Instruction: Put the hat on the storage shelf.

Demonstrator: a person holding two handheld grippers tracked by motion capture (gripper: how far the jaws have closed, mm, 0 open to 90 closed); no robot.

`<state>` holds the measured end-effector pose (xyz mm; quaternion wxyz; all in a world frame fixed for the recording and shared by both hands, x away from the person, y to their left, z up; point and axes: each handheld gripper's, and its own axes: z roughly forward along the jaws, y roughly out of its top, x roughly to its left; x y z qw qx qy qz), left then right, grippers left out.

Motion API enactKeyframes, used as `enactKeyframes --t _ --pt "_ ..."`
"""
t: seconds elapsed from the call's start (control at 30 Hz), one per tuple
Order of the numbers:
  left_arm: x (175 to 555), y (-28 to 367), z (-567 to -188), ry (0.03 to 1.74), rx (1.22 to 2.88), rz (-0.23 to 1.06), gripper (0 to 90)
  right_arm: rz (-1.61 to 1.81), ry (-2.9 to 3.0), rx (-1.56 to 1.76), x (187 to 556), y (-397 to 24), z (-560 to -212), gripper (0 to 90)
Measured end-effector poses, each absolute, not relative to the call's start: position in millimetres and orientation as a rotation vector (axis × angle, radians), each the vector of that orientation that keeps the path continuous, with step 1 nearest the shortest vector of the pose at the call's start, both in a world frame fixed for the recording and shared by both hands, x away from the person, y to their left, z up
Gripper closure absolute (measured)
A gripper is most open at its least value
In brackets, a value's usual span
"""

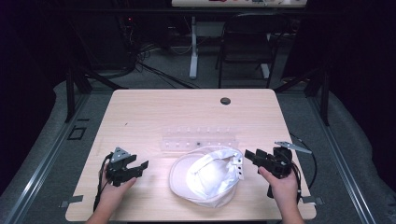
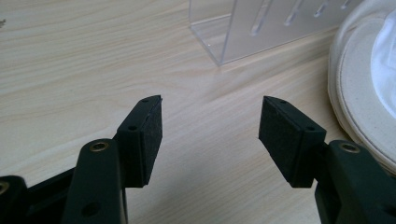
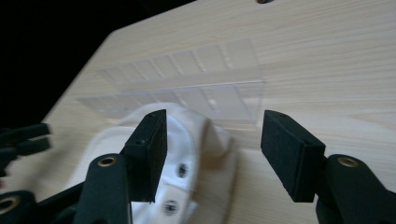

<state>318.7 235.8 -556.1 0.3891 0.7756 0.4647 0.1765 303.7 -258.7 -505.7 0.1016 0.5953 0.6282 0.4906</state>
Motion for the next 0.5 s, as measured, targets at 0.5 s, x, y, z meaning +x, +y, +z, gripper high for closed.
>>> enactKeyframes --t 0.5 --pt "319 221 -554 1.124 1.998 0.433 40.0 1.475 1.997 1.863 305 -257 -493 43.4"
